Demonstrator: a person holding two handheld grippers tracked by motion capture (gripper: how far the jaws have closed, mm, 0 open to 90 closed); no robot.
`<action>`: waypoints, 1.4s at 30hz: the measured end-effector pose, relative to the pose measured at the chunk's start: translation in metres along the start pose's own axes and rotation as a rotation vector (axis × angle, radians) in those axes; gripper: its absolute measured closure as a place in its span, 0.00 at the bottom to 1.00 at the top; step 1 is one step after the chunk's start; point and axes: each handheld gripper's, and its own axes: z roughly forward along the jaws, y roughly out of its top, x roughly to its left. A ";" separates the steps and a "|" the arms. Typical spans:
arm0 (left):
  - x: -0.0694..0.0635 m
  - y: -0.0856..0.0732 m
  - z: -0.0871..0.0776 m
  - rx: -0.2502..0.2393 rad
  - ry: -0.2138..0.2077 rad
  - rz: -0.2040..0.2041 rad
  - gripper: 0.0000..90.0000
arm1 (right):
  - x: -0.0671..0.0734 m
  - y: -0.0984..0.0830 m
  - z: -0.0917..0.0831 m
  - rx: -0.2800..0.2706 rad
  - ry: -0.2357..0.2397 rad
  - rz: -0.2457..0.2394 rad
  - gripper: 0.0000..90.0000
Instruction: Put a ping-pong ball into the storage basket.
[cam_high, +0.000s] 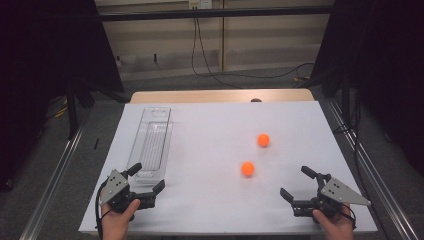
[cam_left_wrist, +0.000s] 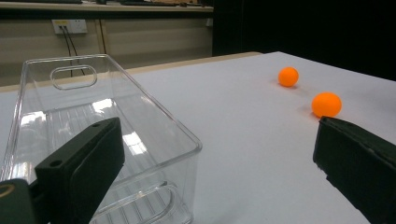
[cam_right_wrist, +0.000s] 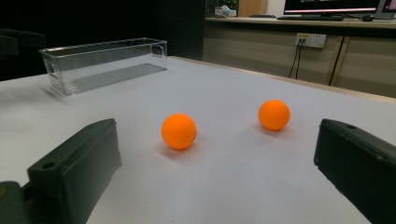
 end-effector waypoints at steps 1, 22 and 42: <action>0.000 0.000 0.000 -0.001 0.002 -0.003 0.02 | 0.000 0.000 0.000 0.000 0.000 -0.001 0.00; -0.003 0.001 0.003 -0.001 -0.017 -0.012 0.02 | -0.001 0.000 0.000 0.004 0.002 -0.005 0.00; -0.012 0.006 0.012 -0.013 -0.061 -0.025 0.02 | 0.000 0.000 -0.001 0.003 0.007 -0.006 0.00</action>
